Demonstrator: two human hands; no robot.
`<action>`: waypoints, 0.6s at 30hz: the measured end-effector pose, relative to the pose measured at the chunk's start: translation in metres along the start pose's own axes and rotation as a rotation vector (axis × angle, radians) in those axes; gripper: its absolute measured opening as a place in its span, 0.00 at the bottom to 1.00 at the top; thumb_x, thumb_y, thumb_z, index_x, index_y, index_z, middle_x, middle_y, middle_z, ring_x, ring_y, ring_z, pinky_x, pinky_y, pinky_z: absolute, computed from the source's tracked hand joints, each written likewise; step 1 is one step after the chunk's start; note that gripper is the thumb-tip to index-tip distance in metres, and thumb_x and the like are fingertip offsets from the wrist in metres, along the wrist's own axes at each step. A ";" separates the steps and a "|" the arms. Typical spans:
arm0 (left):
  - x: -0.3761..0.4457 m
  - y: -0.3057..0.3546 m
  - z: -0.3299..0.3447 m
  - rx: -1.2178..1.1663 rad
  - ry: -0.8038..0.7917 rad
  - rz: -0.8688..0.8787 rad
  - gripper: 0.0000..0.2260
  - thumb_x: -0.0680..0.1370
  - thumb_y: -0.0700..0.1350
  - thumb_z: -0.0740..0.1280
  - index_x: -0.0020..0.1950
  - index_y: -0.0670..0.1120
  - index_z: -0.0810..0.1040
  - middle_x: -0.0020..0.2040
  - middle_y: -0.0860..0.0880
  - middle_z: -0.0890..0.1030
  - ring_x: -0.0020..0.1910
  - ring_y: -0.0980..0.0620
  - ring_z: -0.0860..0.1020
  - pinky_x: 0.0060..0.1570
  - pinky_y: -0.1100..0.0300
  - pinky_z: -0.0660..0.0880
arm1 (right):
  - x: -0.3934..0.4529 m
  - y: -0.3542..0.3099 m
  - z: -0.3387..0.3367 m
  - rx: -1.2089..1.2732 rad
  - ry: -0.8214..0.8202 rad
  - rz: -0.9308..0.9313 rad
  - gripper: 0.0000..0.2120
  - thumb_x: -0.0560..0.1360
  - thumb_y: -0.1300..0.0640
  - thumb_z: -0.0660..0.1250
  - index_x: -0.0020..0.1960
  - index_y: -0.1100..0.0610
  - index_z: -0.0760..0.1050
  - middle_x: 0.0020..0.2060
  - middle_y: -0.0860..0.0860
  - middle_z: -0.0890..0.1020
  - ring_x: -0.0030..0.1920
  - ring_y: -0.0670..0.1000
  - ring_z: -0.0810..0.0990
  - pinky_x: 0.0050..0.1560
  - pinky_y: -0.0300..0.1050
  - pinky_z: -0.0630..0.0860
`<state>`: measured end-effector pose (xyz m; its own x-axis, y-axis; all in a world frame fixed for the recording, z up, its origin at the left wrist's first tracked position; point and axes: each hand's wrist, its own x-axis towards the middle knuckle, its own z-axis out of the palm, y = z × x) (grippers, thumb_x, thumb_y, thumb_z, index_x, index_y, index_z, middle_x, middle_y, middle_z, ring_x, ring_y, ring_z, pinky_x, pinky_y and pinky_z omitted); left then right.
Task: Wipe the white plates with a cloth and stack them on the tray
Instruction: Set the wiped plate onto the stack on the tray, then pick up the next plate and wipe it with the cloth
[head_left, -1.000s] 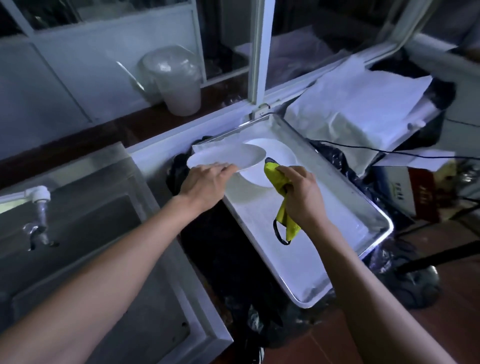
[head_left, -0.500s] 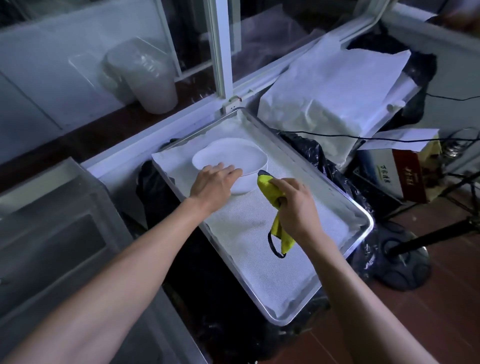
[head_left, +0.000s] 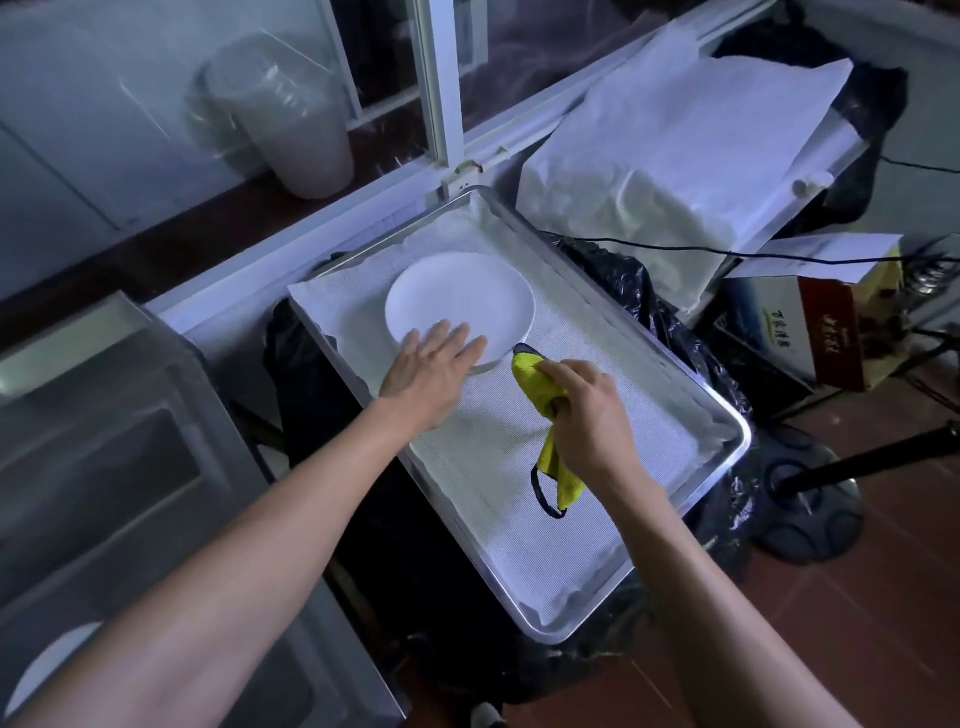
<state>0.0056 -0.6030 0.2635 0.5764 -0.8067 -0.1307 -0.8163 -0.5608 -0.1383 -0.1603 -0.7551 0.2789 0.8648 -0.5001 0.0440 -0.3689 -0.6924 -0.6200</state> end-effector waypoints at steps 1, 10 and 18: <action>0.000 0.000 0.003 -0.002 -0.014 -0.005 0.29 0.83 0.41 0.58 0.82 0.50 0.53 0.82 0.47 0.56 0.81 0.43 0.53 0.75 0.41 0.58 | -0.001 0.000 0.001 -0.003 -0.008 0.003 0.32 0.69 0.74 0.59 0.68 0.51 0.76 0.62 0.52 0.77 0.58 0.60 0.72 0.56 0.60 0.74; -0.006 0.002 0.007 -0.077 -0.013 -0.052 0.27 0.83 0.43 0.58 0.82 0.52 0.57 0.81 0.48 0.59 0.81 0.44 0.55 0.75 0.40 0.57 | -0.010 -0.001 0.008 -0.002 -0.013 0.015 0.32 0.69 0.74 0.59 0.68 0.51 0.76 0.62 0.52 0.78 0.58 0.61 0.72 0.56 0.60 0.74; -0.083 -0.011 0.005 -0.271 0.115 -0.123 0.20 0.81 0.43 0.63 0.74 0.45 0.74 0.75 0.44 0.72 0.76 0.41 0.66 0.72 0.37 0.64 | -0.022 -0.040 0.028 0.019 -0.040 -0.050 0.32 0.70 0.73 0.58 0.68 0.49 0.76 0.60 0.51 0.77 0.56 0.60 0.73 0.54 0.57 0.74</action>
<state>-0.0325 -0.5289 0.2706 0.6756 -0.7371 -0.0157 -0.7303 -0.6720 0.1228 -0.1551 -0.7018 0.2812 0.8952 -0.4434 0.0442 -0.3183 -0.7058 -0.6328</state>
